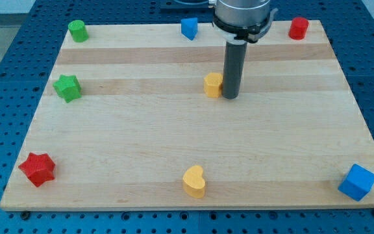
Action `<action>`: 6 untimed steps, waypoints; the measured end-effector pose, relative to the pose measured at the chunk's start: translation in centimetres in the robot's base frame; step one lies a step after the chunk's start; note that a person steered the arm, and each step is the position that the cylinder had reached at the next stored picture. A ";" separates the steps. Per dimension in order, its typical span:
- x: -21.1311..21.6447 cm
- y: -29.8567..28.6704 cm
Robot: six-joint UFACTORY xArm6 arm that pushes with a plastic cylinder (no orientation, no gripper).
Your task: Move arm away from yellow hexagon
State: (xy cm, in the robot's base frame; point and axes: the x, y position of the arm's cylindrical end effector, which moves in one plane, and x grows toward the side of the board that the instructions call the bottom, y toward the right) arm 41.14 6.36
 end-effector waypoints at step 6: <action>-2.0 4.2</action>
